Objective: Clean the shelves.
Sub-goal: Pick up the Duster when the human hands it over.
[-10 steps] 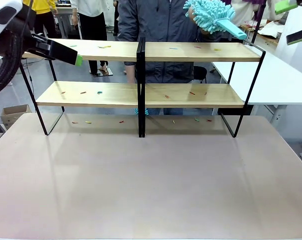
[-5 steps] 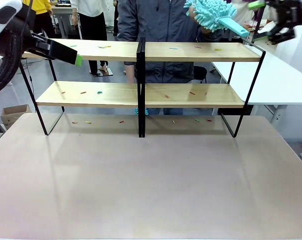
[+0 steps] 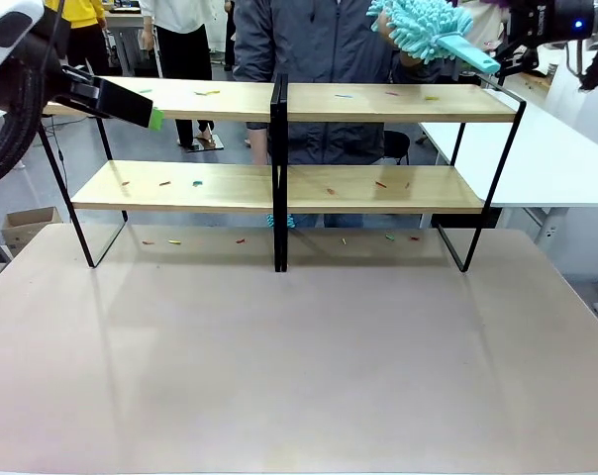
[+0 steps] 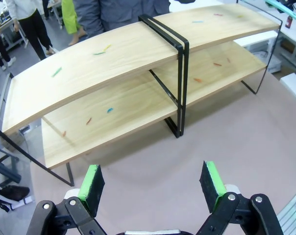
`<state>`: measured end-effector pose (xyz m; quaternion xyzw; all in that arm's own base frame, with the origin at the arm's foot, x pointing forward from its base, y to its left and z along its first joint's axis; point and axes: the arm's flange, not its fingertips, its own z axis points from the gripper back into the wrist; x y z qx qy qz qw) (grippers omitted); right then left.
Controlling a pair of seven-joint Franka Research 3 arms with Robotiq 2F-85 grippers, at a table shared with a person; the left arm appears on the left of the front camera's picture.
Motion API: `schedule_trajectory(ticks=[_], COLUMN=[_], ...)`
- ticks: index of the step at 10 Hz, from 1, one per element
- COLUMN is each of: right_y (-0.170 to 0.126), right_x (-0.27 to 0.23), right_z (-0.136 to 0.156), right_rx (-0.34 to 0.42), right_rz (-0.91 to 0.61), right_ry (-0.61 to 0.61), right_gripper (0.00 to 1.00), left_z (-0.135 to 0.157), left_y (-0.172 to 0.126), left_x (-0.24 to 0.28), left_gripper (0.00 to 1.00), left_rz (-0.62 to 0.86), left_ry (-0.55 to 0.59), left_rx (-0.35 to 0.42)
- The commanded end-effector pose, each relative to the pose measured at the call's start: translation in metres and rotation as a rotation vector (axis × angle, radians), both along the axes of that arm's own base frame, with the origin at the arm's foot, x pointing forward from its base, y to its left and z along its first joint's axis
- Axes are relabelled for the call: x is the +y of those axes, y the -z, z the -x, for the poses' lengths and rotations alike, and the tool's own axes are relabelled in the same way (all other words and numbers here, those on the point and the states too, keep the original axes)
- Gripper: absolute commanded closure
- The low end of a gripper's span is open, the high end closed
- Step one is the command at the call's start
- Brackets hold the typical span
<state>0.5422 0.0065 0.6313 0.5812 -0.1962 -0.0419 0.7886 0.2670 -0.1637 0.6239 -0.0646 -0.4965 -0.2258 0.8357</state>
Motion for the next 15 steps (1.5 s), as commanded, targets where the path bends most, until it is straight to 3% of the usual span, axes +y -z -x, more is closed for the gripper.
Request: schedule_trajectory(ticks=[1,2,3,4,5,6,7,13,15], right_y=[0.001,0.002,0.003,0.005,0.006,0.007,0.007,-0.001,-0.054], right_x=[-0.002,-0.003,-0.002,-0.003,-0.003,-0.003,-0.003,-0.017,-0.077], right_z=[0.008,0.009,0.009,0.008,0.008,0.007,0.007,0.015,0.074], right_rx=[-0.014,-0.013,-0.006,-0.003,0.000,0.000,-0.001,0.005,-0.053], right_rz=[-0.001,-0.003,0.003,0.000,0.005,0.009,0.007,0.051,0.003], right_ry=[-0.013,-0.011,-0.022,-0.021,-0.016,-0.012,-0.014,0.000,0.023], right_gripper=[0.00,0.00,0.57,0.57,1.00,0.59,1.00,1.00,1.00], left_z=[0.000,0.000,0.000,0.000,0.000,0.000,0.000,0.000,0.000], left_y=[0.001,0.001,0.001,0.001,0.001,0.001,0.001,0.001,0.001], left_x=[0.000,0.000,0.000,0.000,0.000,0.000,0.000,0.000,0.000], left_gripper=[0.00,0.00,0.00,0.00,0.00,0.00,0.00,0.00,0.00], left_rz=[0.003,0.003,0.003,0.003,0.003,0.003,0.003,0.003,0.003], left_ry=[0.003,0.003,0.003,0.003,0.003,0.003,0.003,0.003,0.003], left_rx=[-0.008,-0.008,-0.008,-0.008,-0.008,-0.008,-0.008,-0.008,-0.008])
